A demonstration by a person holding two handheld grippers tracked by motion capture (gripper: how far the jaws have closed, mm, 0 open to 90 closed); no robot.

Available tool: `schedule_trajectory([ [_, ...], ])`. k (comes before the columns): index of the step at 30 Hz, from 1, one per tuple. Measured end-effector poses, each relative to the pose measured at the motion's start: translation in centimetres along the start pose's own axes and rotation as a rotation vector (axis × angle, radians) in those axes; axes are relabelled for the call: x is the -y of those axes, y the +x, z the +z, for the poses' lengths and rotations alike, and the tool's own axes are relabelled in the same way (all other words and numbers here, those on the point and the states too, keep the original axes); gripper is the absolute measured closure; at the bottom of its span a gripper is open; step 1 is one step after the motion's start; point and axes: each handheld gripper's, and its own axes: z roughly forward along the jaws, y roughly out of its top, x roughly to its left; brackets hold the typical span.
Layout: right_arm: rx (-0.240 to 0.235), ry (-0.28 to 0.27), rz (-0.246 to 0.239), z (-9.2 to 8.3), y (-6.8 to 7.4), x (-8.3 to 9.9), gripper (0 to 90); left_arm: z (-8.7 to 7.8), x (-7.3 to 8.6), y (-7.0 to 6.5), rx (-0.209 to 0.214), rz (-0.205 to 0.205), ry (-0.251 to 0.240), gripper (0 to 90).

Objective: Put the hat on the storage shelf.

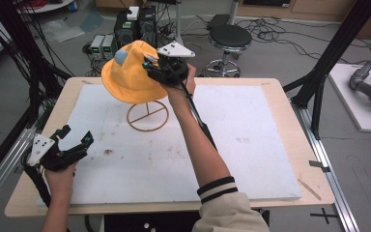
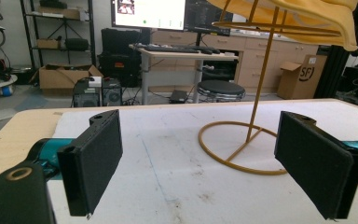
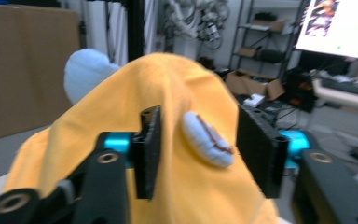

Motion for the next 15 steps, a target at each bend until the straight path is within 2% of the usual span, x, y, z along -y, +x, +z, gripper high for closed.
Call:
schedule_trajectory([
  [2, 0.007, -0.007, 0.000, -0.2, -0.1, -0.1, 47.0, 0.0, 0.0, 0.0, 0.000, 0.000, 0.001, 15.4],
  [3, 0.023, -0.032, 0.005, -0.7, -0.3, -0.4, 41.8, 0.0, 0.0, 0.0, -0.001, 0.000, 0.002, 15.4],
  [6, 0.048, -0.076, 0.032, -1.6, -1.0, -1.0, 34.6, 0.0, 0.0, 0.0, 0.000, 0.001, 0.002, 15.4],
  [7, 0.048, -0.076, 0.032, -1.6, -1.0, -1.0, 34.6, 0.0, 0.0, -0.1, 0.001, 0.002, 0.002, 15.4],
  [8, 0.063, -0.100, 0.048, -2.2, -1.5, -1.3, 28.2, 0.0, 0.0, -0.1, 0.002, 0.002, 0.001, 15.4],
  [9, 0.063, -0.100, 0.048, -2.2, -1.5, -1.3, 28.2, 0.0, 0.0, -0.1, 0.003, 0.002, 0.001, 15.4],
  [10, 0.106, -0.118, 0.050, -3.0, -2.1, -1.5, 20.4, 0.0, 0.0, -0.1, 0.004, 0.002, 0.002, 15.4],
  [11, 0.106, -0.118, 0.050, -3.0, -2.1, -1.5, 20.4, 0.0, 0.0, -0.1, 0.004, 0.002, 0.002, 15.4],
  [12, 0.107, -0.139, 0.056, -3.9, -3.1, -1.4, 20.1, 0.0, 0.0, -0.1, 0.004, 0.005, 0.004, 15.4],
  [13, 0.107, -0.139, 0.056, -3.9, -3.1, -1.4, 20.1, 0.1, 0.0, -0.1, 0.004, 0.004, 0.004, 15.4],
  [14, 0.127, -0.152, 0.065, -5.0, -4.4, -1.2, 18.4, 0.1, 0.0, -0.1, 0.005, 0.004, 0.006, 15.4],
  [15, 0.135, -0.156, 0.073, -5.6, -5.1, -1.1, 17.4, 0.1, 0.1, -0.1, 0.004, 0.006, 0.006, 15.4],
])
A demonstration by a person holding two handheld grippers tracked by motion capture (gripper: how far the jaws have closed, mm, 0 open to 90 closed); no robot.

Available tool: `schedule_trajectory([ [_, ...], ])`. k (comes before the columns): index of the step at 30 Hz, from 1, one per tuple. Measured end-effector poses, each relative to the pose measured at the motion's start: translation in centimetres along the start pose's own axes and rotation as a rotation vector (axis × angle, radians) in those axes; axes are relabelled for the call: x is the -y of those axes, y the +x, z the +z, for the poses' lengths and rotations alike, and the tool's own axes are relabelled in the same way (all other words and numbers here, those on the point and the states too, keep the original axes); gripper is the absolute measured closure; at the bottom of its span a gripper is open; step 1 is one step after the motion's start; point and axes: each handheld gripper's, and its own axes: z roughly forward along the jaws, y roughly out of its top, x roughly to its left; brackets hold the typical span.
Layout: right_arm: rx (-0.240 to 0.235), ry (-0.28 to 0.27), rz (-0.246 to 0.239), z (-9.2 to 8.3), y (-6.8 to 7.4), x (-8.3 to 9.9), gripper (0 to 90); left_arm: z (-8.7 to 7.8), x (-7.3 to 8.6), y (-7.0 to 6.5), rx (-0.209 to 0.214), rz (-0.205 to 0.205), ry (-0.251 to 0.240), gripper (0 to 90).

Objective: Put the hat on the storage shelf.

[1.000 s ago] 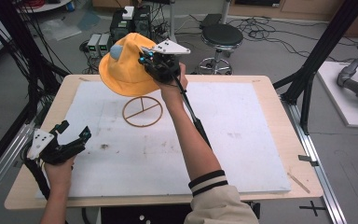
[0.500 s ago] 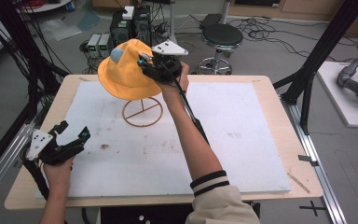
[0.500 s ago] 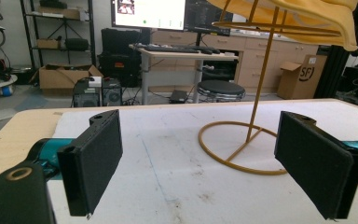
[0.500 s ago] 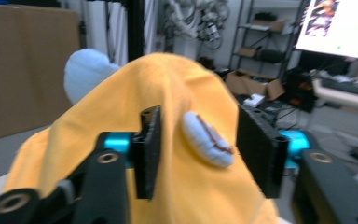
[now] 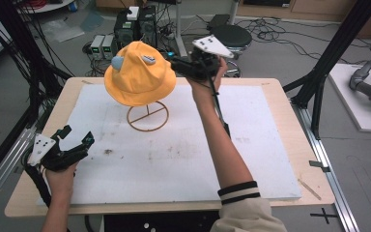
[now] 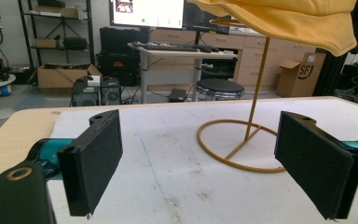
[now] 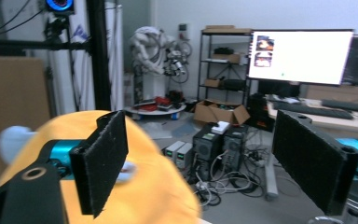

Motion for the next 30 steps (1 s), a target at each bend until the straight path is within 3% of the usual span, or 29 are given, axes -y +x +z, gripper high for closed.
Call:
schedule_trajectory([
  [2, 0.023, 0.003, 0.020, -1.1, -1.7, -0.2, 13.8, 0.0, 0.0, 0.0, 0.001, 0.002, 0.001, 15.4],
  [3, 0.023, 0.003, 0.020, -1.1, -1.7, -0.2, 13.8, 0.0, 0.0, 0.0, 0.001, 0.002, 0.001, 15.4],
  [5, 0.044, -0.025, 0.026, -3.5, -3.9, -0.5, 12.9, 0.0, 0.0, 0.0, -0.001, 0.003, 0.002, 15.4],
  [6, 0.044, -0.025, 0.026, -3.5, -3.9, -0.5, 12.9, 0.0, 0.0, 0.0, -0.002, 0.001, 0.001, 15.4],
  [9, 0.073, -0.067, 0.024, -7.4, -6.5, -0.7, 12.8, 0.0, 0.0, -0.1, -0.004, 0.002, 0.005, 15.4],
  [17, 0.138, -0.123, 0.001, -15.6, -10.6, 0.6, 12.0, -0.2, 0.0, -0.1, -0.008, 0.005, 0.007, 15.4],
  [21, 0.142, -0.169, 0.061, -19.6, -11.7, 2.8, 12.0, -0.2, 0.0, -0.2, -0.010, 0.008, 0.009, 15.4],
  [22, 0.142, -0.169, 0.061, -19.6, -11.7, 2.8, 12.0, -0.2, 0.0, -0.2, -0.010, 0.008, 0.009, 15.4],
  [23, 0.160, -0.172, 0.058, -20.9, -12.0, 4.3, 12.0, -0.2, 0.0, -0.2, -0.010, 0.007, 0.008, 15.4],
  [26, 0.174, -0.141, 0.048, -21.7, -12.4, 5.8, 12.0, -0.3, 0.0, -0.2, -0.011, 0.003, 0.007, 15.4],
  [29, 0.198, -0.071, 0.056, -23.0, -12.7, 8.7, 11.9, -0.2, 0.0, -0.2, -0.011, 0.006, 0.010, 15.4],
  [30, 0.196, -0.074, 0.058, -23.4, -12.7, 9.4, 11.9, -0.1, 0.1, -0.2, -0.010, 0.008, 0.011, 15.4],
])
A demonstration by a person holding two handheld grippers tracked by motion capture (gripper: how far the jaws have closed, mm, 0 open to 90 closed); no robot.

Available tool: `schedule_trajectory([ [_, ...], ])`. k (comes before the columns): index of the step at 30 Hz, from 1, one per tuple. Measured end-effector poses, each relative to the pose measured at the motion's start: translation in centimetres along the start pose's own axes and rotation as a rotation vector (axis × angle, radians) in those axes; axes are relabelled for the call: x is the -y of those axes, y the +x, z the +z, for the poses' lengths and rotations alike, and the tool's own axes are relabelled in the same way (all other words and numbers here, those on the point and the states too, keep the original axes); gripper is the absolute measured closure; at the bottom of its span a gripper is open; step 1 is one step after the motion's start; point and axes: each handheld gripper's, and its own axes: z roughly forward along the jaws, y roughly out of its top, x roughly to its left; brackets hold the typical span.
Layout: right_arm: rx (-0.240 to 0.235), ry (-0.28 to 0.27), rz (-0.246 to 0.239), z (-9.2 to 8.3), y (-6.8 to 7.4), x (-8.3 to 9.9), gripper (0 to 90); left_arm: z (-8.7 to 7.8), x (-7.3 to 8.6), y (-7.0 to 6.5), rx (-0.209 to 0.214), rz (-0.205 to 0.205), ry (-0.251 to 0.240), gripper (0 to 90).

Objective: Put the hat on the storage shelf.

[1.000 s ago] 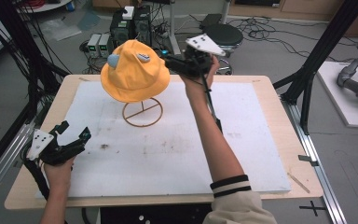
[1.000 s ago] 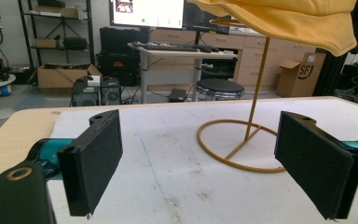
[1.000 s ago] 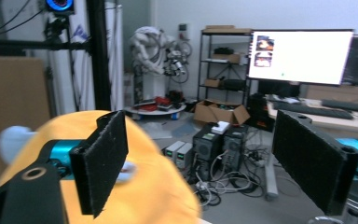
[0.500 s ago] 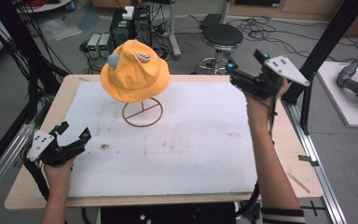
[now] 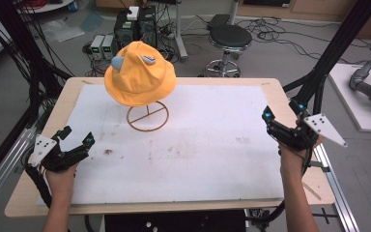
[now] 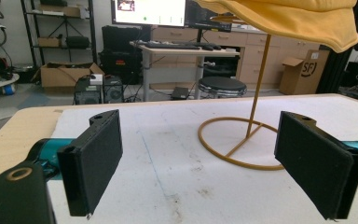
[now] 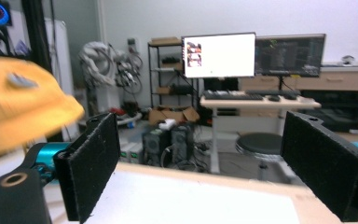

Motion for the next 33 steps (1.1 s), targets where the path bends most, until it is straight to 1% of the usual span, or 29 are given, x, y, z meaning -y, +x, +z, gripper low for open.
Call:
schedule_trajectory([
  [1, -0.002, 0.001, 0.001, -0.3, -0.1, 0.7, 11.9, 0.0, 0.0, 0.0, 0.000, 0.000, 0.002, 15.4],
  [2, -0.002, 0.001, 0.001, -0.3, -0.1, 0.7, 11.9, 0.1, 0.0, 0.0, 0.001, 0.001, 0.003, 15.4],
  [3, -0.004, -0.020, 0.010, -1.0, -0.2, 2.4, 11.9, 0.2, 0.0, 0.0, 0.001, 0.000, 0.004, 15.4],
  [4, -0.008, -0.027, 0.018, -1.2, -0.2, 3.2, 11.9, 0.2, 0.1, 0.0, 0.002, 0.002, 0.006, 15.4],
  [5, -0.008, -0.027, 0.018, -1.2, -0.2, 3.2, 11.9, 0.2, 0.1, -0.1, 0.003, 0.002, 0.005, 15.4],
  [6, -0.004, -0.015, 0.011, -1.3, -0.2, 4.0, 11.9, 0.3, 0.1, -0.1, 0.003, 0.001, 0.004, 15.4],
  [7, 0.012, 0.021, 0.001, -1.4, -0.3, 5.0, 11.9, 0.4, 0.0, -0.1, 0.006, 0.009, 0.007, 15.4],
  [8, 0.012, 0.021, 0.001, -1.4, -0.3, 5.0, 11.9, 0.4, 0.0, -0.1, 0.006, 0.009, 0.007, 15.4],
  [9, 0.016, 0.026, 0.019, -1.5, -0.4, 5.4, 11.9, 0.4, 0.0, -0.2, 0.006, 0.012, 0.007, 15.4],
  [15, 0.017, 0.020, 0.018, -1.7, -0.4, 5.3, 11.9, 0.4, 0.0, -0.1, 0.002, 0.011, 0.006, 15.4],
  [16, 0.016, 0.026, 0.011, -1.7, -0.5, 5.4, 11.9, 0.4, 0.0, -0.1, 0.002, 0.010, 0.007, 15.4],
  [17, 0.016, 0.026, 0.011, -1.7, -0.5, 5.4, 11.9, 0.4, 0.0, -0.1, 0.002, 0.008, 0.008, 15.4],
  [20, 0.015, 0.049, 0.008, -1.4, -0.5, 5.8, 11.9, 0.4, 0.1, -0.2, 0.004, 0.010, 0.009, 15.4],
  [22, 0.017, 0.053, -0.001, -1.3, -0.6, 5.9, 11.9, 0.5, 0.1, -0.2, 0.005, 0.014, 0.015, 15.4],
  [28, 0.023, 0.056, -0.002, -1.4, -0.7, 5.9, 11.9, 0.5, 0.1, -0.3, 0.007, 0.022, 0.019, 15.4],
  [32, 0.014, 0.056, -0.007, -1.6, -0.5, 5.9, 11.9, 0.4, 0.0, -0.3, 0.009, 0.022, 0.011, 15.4],
  [33, 0.008, 0.058, -0.018, -1.6, -0.3, 5.9, 11.9, 0.4, -0.1, -0.3, 0.010, 0.022, 0.009, 15.4],
])
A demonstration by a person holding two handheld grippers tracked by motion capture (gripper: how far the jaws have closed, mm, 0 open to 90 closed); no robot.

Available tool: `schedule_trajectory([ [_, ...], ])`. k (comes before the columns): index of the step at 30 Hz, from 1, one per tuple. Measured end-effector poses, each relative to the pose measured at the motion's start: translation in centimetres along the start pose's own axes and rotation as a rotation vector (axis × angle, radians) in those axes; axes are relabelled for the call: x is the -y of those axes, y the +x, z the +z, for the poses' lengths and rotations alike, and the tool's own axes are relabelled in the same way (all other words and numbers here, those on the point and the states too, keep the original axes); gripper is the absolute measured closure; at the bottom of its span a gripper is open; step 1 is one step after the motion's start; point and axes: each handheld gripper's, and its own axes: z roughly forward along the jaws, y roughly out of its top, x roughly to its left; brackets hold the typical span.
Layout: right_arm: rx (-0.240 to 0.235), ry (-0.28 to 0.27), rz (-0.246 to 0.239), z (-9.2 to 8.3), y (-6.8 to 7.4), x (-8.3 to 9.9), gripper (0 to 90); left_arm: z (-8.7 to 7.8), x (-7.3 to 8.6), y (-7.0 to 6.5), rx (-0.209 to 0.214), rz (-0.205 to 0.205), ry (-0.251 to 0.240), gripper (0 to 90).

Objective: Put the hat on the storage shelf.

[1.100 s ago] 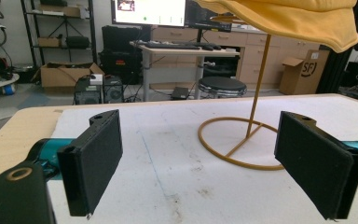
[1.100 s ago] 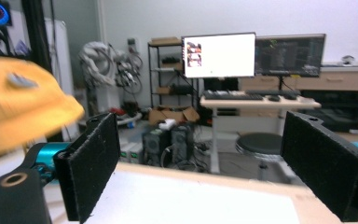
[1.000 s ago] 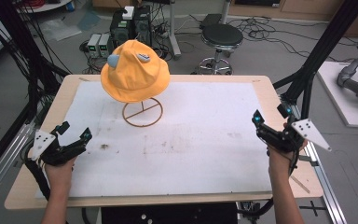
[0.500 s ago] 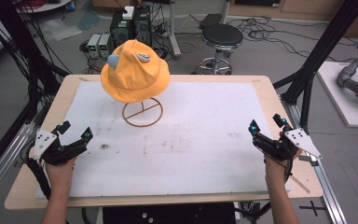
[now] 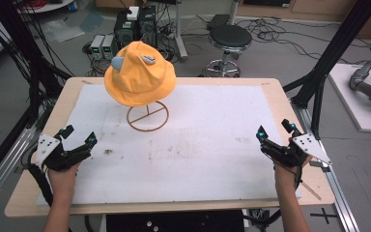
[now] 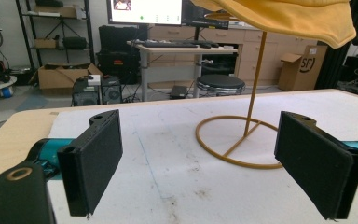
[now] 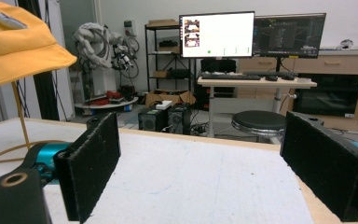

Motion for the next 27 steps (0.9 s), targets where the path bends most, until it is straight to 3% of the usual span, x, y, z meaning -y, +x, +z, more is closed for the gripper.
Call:
schedule_trajectory([
  [27, -0.002, 0.038, -0.029, 0.72, -0.04, 0.34, 12.0, -0.11, 0.16, -0.01, -0.005, 0.012, 0.017, 15.4],
])
